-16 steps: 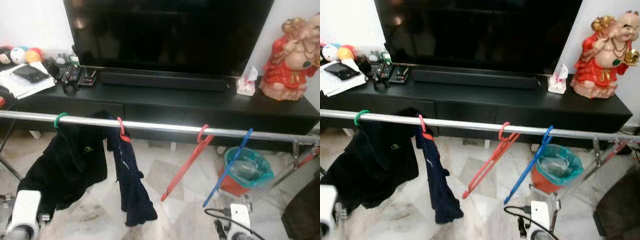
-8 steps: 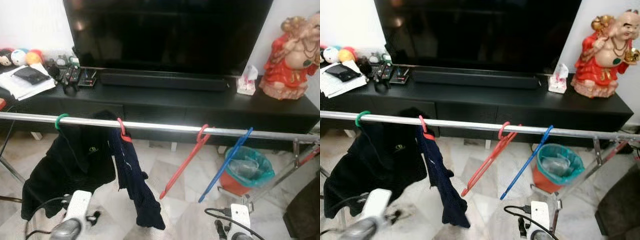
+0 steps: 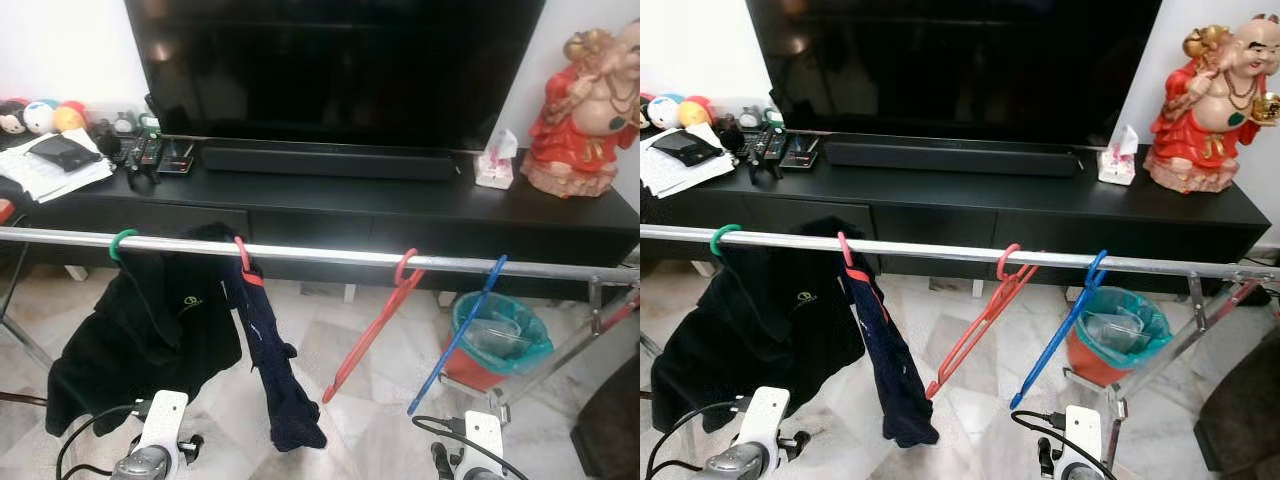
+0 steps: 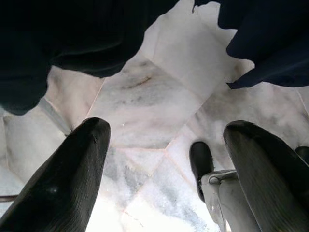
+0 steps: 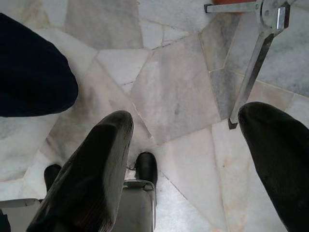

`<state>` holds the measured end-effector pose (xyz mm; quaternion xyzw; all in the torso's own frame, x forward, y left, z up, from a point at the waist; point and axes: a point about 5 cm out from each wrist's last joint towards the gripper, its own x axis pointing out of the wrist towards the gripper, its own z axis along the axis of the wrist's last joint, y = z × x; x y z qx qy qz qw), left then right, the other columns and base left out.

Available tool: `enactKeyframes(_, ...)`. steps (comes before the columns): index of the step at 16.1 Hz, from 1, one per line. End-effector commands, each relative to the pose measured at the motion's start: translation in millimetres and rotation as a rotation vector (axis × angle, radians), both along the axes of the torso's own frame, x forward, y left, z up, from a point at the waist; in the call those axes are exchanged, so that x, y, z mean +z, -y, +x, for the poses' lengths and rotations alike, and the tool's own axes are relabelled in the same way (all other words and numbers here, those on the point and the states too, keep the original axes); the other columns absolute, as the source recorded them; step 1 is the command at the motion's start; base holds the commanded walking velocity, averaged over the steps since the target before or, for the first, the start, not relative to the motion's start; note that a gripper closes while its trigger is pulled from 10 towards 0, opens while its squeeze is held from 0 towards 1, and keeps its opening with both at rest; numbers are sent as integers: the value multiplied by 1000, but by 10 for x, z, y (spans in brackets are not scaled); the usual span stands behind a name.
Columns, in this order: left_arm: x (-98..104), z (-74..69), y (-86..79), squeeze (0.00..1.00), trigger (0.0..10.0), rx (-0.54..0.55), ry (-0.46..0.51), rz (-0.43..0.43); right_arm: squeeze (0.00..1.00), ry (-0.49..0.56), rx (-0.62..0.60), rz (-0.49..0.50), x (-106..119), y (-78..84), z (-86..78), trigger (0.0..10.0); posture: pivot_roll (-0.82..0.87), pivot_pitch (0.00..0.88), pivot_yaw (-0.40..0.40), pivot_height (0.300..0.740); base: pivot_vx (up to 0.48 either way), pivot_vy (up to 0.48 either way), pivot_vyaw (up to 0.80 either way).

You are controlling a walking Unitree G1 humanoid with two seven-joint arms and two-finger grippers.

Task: Hang hanger

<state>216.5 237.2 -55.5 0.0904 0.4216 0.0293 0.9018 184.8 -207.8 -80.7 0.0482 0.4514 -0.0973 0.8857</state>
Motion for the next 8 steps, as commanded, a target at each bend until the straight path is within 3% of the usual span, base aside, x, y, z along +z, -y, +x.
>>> enactKeyframes(1, -17, -33, -21, 0, 10000, 26, -6, -8, 0, -8, -14, 4, -6, -4, -7, 10000, 50, 0, -21, 740, 0, 0, 0)
enactKeyframes(8, -51, -98, -39, 0, 10000, 43, -18, -10, 0, -19, -2, 2, -12, -8, -15, 10000, 49, 0, -22, 740, 0, 0, 0)
